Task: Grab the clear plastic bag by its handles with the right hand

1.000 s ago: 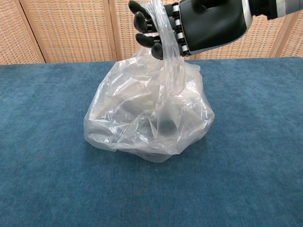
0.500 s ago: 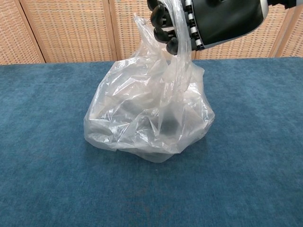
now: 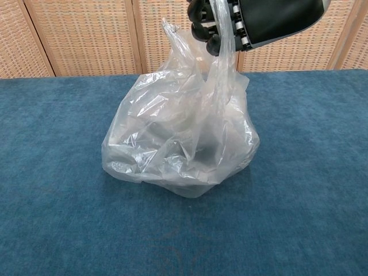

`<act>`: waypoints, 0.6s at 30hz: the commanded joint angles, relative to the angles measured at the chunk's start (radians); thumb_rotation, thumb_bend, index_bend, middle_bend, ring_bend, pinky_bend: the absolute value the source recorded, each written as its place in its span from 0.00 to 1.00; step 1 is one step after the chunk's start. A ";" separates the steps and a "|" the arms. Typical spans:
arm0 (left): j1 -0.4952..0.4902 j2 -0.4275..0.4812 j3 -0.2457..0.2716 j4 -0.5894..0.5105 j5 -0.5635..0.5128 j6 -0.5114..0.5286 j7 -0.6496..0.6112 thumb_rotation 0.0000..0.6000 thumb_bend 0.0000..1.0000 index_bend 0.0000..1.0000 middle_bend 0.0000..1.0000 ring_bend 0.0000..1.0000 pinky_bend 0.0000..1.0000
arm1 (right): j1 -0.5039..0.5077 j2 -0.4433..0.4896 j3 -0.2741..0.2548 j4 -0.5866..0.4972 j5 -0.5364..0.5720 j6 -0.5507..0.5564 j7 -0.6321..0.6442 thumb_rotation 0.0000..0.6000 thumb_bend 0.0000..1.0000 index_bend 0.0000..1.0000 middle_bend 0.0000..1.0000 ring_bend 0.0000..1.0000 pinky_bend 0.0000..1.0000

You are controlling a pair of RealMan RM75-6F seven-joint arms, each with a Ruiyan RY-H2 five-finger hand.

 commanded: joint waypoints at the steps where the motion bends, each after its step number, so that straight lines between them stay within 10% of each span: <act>1: -0.117 -0.072 -0.012 0.157 0.109 -0.063 -0.053 1.00 0.12 0.00 0.00 0.00 0.00 | 0.005 -0.002 -0.003 0.005 0.008 -0.003 -0.001 1.00 0.00 0.50 0.60 0.48 0.54; 18: -0.481 -0.446 0.025 0.630 0.221 -0.232 -0.062 1.00 0.22 0.11 0.00 0.00 0.00 | 0.005 -0.016 -0.025 0.074 0.039 0.015 0.023 1.00 0.00 0.50 0.60 0.48 0.54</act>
